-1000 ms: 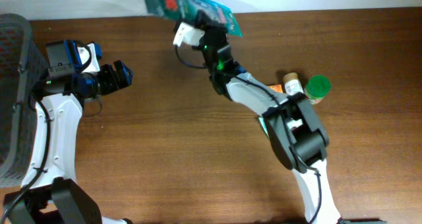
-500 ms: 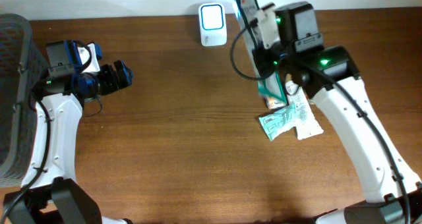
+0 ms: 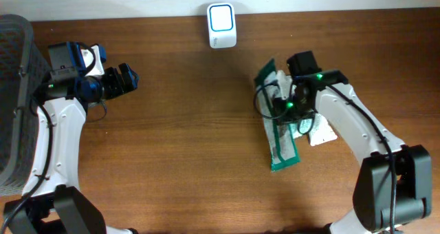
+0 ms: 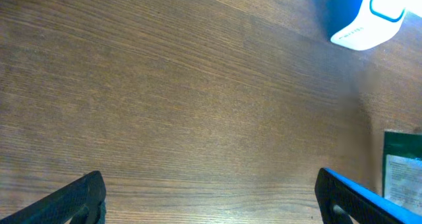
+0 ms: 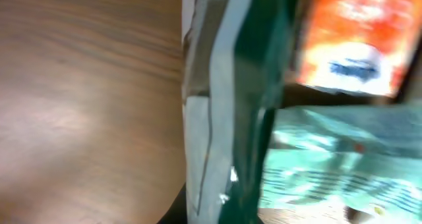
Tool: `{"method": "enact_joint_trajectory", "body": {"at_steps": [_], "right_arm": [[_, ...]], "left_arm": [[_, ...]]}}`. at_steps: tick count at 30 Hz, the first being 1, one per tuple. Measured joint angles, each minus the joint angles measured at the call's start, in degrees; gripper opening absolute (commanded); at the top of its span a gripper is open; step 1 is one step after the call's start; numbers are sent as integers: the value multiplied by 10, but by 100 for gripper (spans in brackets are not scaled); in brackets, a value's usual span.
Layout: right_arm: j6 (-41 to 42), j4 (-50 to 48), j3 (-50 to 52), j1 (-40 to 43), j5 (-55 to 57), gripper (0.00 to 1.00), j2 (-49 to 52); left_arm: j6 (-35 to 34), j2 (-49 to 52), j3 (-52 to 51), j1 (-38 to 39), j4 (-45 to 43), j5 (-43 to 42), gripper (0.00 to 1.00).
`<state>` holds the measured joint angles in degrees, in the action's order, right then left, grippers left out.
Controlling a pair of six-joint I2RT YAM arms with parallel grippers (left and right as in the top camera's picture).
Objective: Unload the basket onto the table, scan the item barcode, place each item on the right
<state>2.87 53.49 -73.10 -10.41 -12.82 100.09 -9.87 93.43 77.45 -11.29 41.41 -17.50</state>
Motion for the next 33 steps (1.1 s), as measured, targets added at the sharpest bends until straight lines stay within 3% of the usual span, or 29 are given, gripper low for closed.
{"method": "enact_joint_trajectory", "body": {"at_steps": [1,2,3,9,13,17,26,33], "right_arm": [[2,0,3,11,14,10,0],[3,-2,3,23,30,42,0],[4,-3,3,25,32,53,0],[9,0,3,68,78,98,0],[10,37,-16,69,66,98,-21],[10,73,-49,69,31,98,-134],[10,148,-59,69,7,98,-509],[10,196,-59,69,16,98,-593]], "left_arm": [[0,0,0,0,0,0,99],[0,0,0,0,0,0,99],[0,0,0,0,0,0,99],[0,0,0,0,0,0,99],[0,0,0,0,0,0,99],[0,0,0,0,0,0,99],[0,0,0,0,0,0,99],[0,0,0,0,0,0,99]]}}
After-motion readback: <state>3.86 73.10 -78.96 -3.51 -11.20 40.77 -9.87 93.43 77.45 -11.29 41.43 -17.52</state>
